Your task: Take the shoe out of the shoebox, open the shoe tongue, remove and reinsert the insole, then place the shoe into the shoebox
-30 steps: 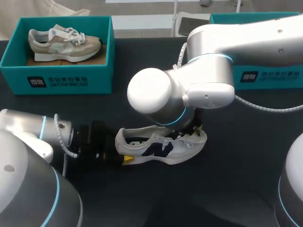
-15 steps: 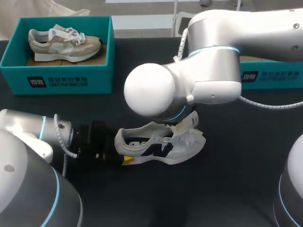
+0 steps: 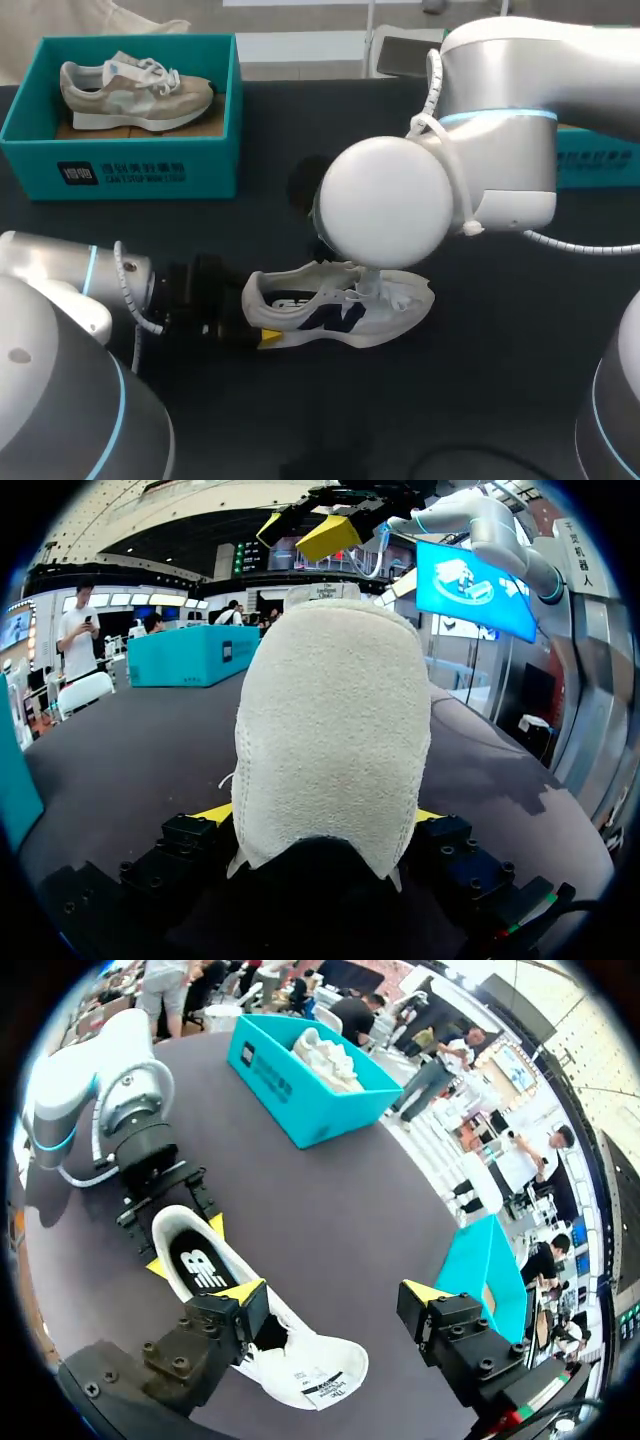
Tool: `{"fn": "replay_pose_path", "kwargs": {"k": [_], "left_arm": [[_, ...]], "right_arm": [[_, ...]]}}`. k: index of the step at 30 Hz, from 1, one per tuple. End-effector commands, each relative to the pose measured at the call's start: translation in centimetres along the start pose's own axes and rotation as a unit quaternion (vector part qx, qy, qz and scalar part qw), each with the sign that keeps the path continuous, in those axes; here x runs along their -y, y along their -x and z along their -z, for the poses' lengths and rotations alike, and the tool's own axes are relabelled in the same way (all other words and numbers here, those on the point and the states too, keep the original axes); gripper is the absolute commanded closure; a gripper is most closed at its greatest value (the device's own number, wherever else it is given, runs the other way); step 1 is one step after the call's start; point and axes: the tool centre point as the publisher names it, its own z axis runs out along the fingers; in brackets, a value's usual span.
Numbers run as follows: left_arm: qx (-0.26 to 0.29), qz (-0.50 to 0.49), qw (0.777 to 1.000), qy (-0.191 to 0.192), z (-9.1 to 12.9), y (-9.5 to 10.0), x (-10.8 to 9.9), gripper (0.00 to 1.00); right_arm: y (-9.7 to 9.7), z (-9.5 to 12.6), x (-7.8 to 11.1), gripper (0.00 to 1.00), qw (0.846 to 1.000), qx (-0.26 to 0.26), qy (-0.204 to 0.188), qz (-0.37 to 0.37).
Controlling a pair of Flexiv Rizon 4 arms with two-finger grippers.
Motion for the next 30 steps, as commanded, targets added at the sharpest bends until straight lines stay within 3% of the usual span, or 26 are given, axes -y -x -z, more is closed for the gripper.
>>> {"fn": "replay_pose_path", "kwargs": {"k": [1,5,25,30], "left_arm": [[0.0,0.0,1.0,0.001,-0.1,0.0,-0.2,1.0],[0.0,0.0,1.0,0.001,-0.1,0.0,-0.2,1.0],[0.0,0.0,1.0,0.001,-0.1,0.0,-0.2,1.0],[0.0,0.0,1.0,0.001,-0.1,0.0,-0.2,1.0]], "right_arm": [[-1.2,-0.1,-0.8,1.0,0.982,-0.132,0.01,0.134],[-2.8,-0.6,-0.3,1.0,0.97,-0.161,-0.037,0.177],[-2.8,-0.6,-0.3,1.0,0.97,-0.161,-0.037,0.177],[-5.1,-2.9,0.1,1.0,0.956,-0.2,-0.051,0.21]]}}
